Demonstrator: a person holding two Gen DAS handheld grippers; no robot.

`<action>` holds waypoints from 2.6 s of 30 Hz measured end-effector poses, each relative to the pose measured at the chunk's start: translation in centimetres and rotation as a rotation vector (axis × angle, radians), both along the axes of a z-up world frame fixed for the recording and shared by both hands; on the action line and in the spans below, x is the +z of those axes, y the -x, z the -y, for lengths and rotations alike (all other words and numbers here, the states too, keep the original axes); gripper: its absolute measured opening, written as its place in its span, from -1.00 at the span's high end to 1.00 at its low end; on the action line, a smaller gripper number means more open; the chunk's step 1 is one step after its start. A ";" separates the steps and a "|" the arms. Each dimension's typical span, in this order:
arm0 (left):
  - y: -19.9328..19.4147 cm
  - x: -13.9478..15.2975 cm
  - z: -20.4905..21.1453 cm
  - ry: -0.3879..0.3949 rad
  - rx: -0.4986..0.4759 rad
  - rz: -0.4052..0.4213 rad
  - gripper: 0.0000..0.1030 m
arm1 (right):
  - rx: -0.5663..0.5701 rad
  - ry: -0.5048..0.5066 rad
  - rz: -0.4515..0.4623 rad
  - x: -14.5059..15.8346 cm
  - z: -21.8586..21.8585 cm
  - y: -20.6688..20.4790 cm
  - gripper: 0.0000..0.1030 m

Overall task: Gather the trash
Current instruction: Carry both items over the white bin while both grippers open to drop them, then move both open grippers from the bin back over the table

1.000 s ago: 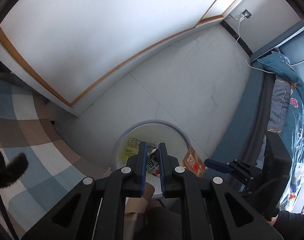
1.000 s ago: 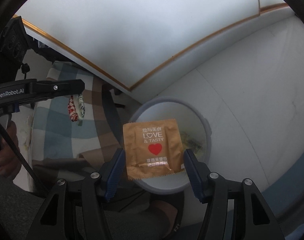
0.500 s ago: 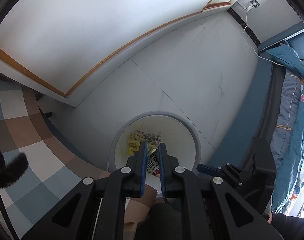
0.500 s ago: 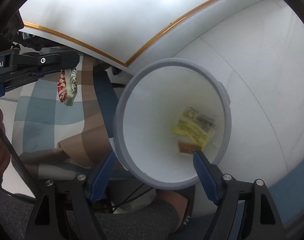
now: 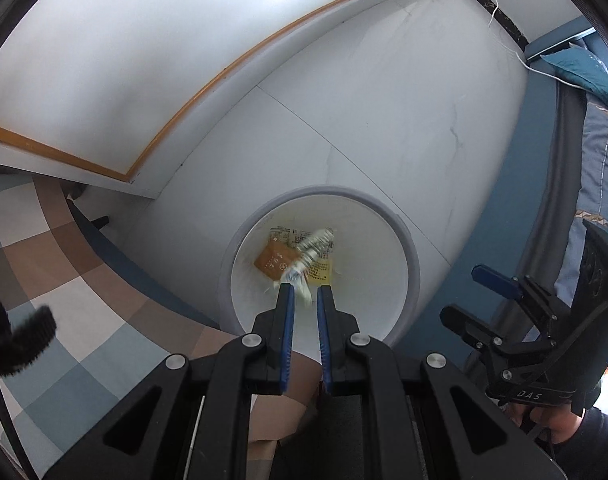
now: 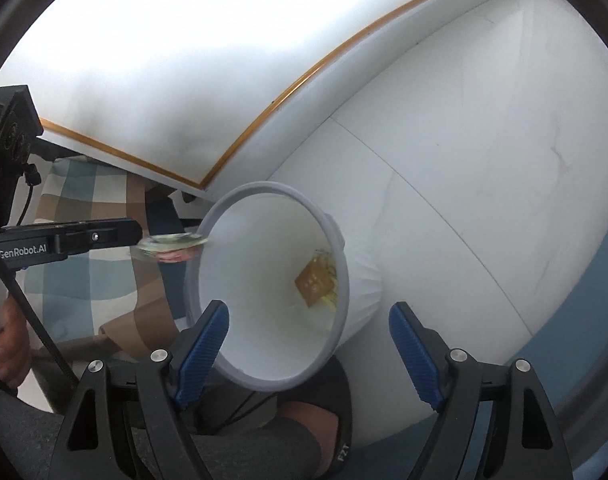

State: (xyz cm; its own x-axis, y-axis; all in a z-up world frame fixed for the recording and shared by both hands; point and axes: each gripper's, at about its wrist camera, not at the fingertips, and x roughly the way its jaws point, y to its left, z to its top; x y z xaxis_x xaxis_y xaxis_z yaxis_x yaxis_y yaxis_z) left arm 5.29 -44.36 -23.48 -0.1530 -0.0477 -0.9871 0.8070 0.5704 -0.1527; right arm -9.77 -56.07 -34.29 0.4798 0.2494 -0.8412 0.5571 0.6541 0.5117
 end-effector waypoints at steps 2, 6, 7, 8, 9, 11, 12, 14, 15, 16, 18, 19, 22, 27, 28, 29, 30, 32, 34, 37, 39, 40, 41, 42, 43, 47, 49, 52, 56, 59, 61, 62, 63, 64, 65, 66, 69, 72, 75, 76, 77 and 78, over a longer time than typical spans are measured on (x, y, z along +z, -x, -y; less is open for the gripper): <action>0.1 -0.1 0.0 -0.016 -0.002 0.000 0.85 | -0.010 0.005 0.002 0.1 0.1 -0.1 -0.64; 0.1 0.0 -0.3 -0.021 0.001 0.002 0.69 | -0.012 0.008 0.004 0.2 0.0 -0.5 -0.65; 0.0 0.1 -0.4 -0.023 0.004 0.007 0.56 | -0.010 0.008 0.008 0.3 0.0 -0.4 -0.65; 0.0 0.2 -0.4 -0.021 0.009 0.011 0.48 | -0.006 0.010 0.012 0.5 0.1 -0.3 -0.66; 0.0 0.4 -0.6 -0.017 0.014 0.014 0.33 | -0.004 0.014 0.013 0.7 0.0 -0.3 -0.67; -0.2 0.8 -1.0 0.000 0.028 0.027 0.27 | -0.001 0.020 0.021 0.9 -0.3 -0.4 -0.70; -0.2 1.0 -1.2 0.011 0.035 0.028 0.24 | 0.001 0.021 0.027 1.1 -0.3 -0.4 -0.72; -0.2 1.2 -1.8 0.023 0.046 0.030 0.14 | 0.008 0.023 0.032 1.4 -0.4 -0.5 -0.75; -0.2 1.4 -2.0 0.028 0.044 0.042 0.09 | 0.010 0.022 0.035 1.5 -0.5 -0.6 -0.76; -0.1 1.7 -2.4 0.037 0.049 0.066 0.06 | 0.010 0.022 0.040 1.7 -0.5 -0.6 -0.76; -0.1 2.0 -2.8 0.043 0.060 0.088 0.02 | 0.010 0.018 0.052 2.1 -0.6 -0.6 -0.78; 0.0 2.3 -3.1 0.050 0.067 0.097 0.02 | 0.010 0.018 0.055 2.3 -0.6 -0.6 -0.80; 0.2 3.5 -3.7 0.079 0.079 0.136 -0.03 | 0.017 0.022 0.067 3.0 -0.8 -0.7 -0.82; 0.3 5.6 -5.2 0.115 0.131 0.210 -0.28 | 0.011 0.029 0.102 4.8 -1.0 -0.6 -0.83; 0.3 6.3 -5.6 0.131 0.144 0.231 -0.28 | 0.011 0.034 0.109 5.2 -1.0 -0.5 -0.83; 0.3 6.8 -5.9 0.143 0.151 0.247 -0.28 | 0.012 0.038 0.117 5.6 -1.0 -0.4 -0.83; 0.4 7.4 -6.3 0.156 0.160 0.266 -0.29 | 0.015 0.041 0.126 6.2 -1.1 -0.3 -0.83; 0.4 8.9 -7.2 0.183 0.186 0.304 -0.30 | 0.017 0.049 0.132 7.1 -1.2 -0.3 -0.83; 0.3 9.9 -8.0 0.209 0.207 0.339 -0.33 | 0.022 0.062 0.141 8.2 -1.4 -0.3 -0.83; 0.5 11.7 -9.4 0.242 0.245 0.418 -0.38 | 0.034 0.095 0.160 10.2 -1.9 -0.5 -0.83; 0.7 13.0 -10.4 0.264 0.263 0.470 -0.46 | 0.042 0.120 0.176 11.6 -2.3 -0.7 -0.83; 0.8 13.9 -11.1 0.283 0.279 0.501 -0.49 | 0.044 0.135 0.187 12.5 -2.5 -0.9 -0.83; 0.7 14.7 -11.9 0.302 0.294 0.522 -0.50 | 0.045 0.147 0.198 13.3 -2.8 -1.0 -0.83; 0.7 15.2 -12.4 0.317 0.306 0.535 -0.52 | 0.046 0.158 0.212 14.2 -3.0 -1.1 -0.83; 0.6 16.0 -13.3 0.337 0.325 0.551 -0.53 | 0.045 0.167 0.223 15.0 -3.3 -1.2 -0.83; 0.1 18.2 -16.6 0.397 0.389 0.611 -0.61 | 0.069 0.214 0.278 18.5 -4.9 -2.2 -0.83; -0.1 19.0 -18.3 0.416 0.418 0.651 -0.67 | 0.093 0.251 0.313 20.6 -6.2 -2.7 -0.83; -1.0 20.0 -21.2 0.434 0.476 0.692 -0.69 | 0.139 0.327 0.362 23.9 -8.4 -3.8 -0.83; -1.9 21.5 -25.9 0.462 0.586 0.728 -0.71 | 0.190 0.367 0.442 27.6 -11.5 -5.4 -0.83; -2.4 22.5 -29.3 0.487 0.663 0.769 -0.71 | 0.229 0.385 0.499 30.0 -14.3 -6.7 -0.87; -2.7 23.2 -31.5 0.496 0.710 0.797 -0.71 | 0.257 0.386 0.541 31.3 -16.4 -7.7 -0.89; -3.1 23.4 -32.6 0.486 0.740 0.820 -0.71 | 0.273 0.385 0.558 31.8 -17.5 -8.3 -0.89; -2.9 23.7 -33.4 0.478 0.764 0.840 -0.71 | 0.292 0.384 0.574 32.2 -18.6 -8.8 -0.89; -3.1 23.9 -34.8 0.478 0.792 0.860 -0.71 | 0.317 0.377 0.591 32.6 -19.7 -9.4 -0.89; -3.3 24.1 -35.8 0.481 0.812 0.868 -0.72 | 0.350 0.359 0.610 32.8 -20.9 -10.1 -0.89; -3.5 24.1 -37.0 0.482 0.833 0.874 -0.73 | 0.380 0.345 0.619 33.0 -22.2 -10.8 -0.89; -3.8 24.0 -39.7 0.462 0.883 0.887 -0.77 | 0.457 0.322 0.625 32.7 -25.6 -12.8 -0.89; -4.4 23.3 -42.5 0.438 0.943 0.894 -0.86 | 0.520 0.320 0.617 31.9 -28.6 -14.5 -0.89; -5.1 22.2 -44.8 0.415 1.003 0.893 -0.88 | 0.572 0.324 0.598 30.9 -30.9 -16.3 -0.89; -5.5 21.6 -45.7 0.405 1.027 0.887 -0.88 | 0.585 0.325 0.592 30.5 -31.5 -16.7 -0.89; -5.6 21.3 -46.4 0.400 1.045 0.878 -0.88 | 0.597 0.328 0.586 30.0 -32.1 -17.3 -0.89; -5.8 20.9 -47.1 0.399 1.066 0.868 -0.88 | 0.610 0.332 0.577 29.5 -32.7 -17.7 -0.89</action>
State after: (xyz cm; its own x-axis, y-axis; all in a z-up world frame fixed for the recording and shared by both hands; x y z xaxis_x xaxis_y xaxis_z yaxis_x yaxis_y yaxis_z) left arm 11.10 2.75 -2.62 0.7657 -0.0454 -0.6416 -0.0527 0.9897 -0.1329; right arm 7.94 -23.39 -4.74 0.7139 0.3858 -0.5845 -0.2198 0.9159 0.3360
